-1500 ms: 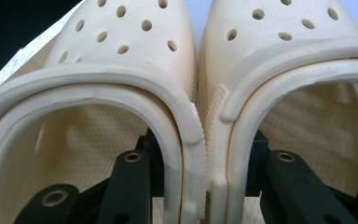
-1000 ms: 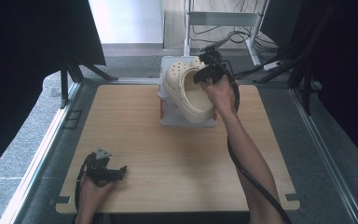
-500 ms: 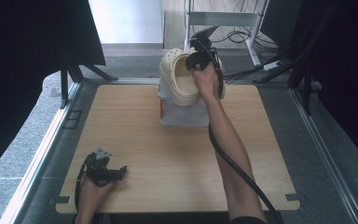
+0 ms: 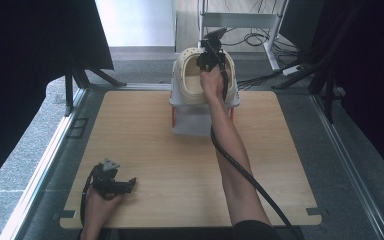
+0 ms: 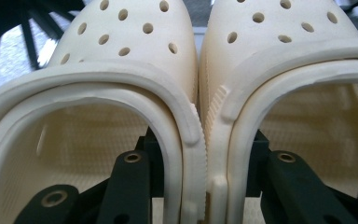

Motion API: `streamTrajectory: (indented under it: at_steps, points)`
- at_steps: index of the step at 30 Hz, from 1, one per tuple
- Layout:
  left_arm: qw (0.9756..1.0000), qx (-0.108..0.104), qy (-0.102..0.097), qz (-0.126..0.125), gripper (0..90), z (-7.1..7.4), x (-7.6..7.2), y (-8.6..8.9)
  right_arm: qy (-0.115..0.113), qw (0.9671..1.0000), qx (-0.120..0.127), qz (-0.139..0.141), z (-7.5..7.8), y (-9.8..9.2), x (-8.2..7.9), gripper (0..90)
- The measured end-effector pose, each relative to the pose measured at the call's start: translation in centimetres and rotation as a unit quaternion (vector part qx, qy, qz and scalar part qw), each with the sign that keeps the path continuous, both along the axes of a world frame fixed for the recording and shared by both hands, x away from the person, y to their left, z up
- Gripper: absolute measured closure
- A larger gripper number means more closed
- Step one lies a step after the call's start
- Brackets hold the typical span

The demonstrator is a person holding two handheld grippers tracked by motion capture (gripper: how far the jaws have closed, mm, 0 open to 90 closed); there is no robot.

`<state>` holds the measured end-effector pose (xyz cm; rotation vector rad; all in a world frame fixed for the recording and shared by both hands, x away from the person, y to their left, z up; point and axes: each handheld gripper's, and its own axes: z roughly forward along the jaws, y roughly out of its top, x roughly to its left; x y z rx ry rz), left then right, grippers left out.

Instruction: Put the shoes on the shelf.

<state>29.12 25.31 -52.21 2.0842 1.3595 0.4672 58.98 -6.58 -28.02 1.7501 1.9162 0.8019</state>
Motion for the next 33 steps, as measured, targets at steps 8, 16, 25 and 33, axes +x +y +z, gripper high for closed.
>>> streamTrajectory:
  at_steps: [8, 16, 25, 33]
  points:
    - [1.0, -0.002, -0.001, 0.001, 0.0, 0.0, 0.0, 0.0, 0.012, 0.9999, -0.001, -0.009, -1.9, -0.1, 1.3, 61.0]
    - [1.0, -0.001, -0.001, 0.0, 0.0, 0.0, 0.0, 0.0, -0.013, 0.9986, 0.015, 0.05, -1.1, -0.7, 0.4, 34.8]
    - [1.0, 0.0, 0.0, 0.0, 0.0, 0.0, 0.0, 0.0, -0.015, 0.9942, 0.01, 0.106, -1.3, -1.5, -0.5, 19.2]
    - [1.0, 0.0, 0.0, 0.0, 0.0, 0.0, 0.0, 0.0, -0.022, 0.9871, -0.011, 0.158, -0.7, -2.2, -2.5, 15.4]
